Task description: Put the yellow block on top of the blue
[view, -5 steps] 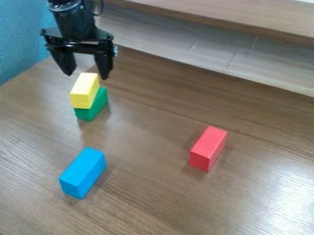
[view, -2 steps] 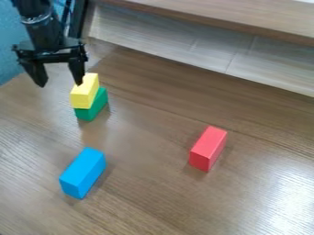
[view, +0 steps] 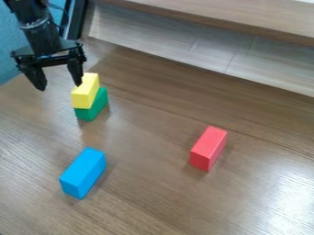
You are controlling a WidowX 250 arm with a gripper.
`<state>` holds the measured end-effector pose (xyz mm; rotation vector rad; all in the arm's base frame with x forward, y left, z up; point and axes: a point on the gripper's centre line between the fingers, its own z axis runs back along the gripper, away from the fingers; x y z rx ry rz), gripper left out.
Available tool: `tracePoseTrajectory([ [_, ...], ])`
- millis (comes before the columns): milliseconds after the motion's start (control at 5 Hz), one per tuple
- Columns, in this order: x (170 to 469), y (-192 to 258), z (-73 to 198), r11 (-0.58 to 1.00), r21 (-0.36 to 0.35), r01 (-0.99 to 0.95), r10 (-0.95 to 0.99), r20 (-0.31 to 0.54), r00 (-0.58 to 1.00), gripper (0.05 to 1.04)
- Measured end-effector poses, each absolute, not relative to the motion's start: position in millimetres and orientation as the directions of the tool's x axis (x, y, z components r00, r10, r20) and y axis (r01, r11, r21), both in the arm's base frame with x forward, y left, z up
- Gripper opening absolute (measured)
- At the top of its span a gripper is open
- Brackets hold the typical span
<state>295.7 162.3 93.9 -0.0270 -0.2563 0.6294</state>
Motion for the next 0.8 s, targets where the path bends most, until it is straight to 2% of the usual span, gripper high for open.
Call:
tracePoseTrajectory([
  [800,318.7,137.3,83.0,0.820,-0.113,-0.561,0.571,0.221,0.791,1.001],
])
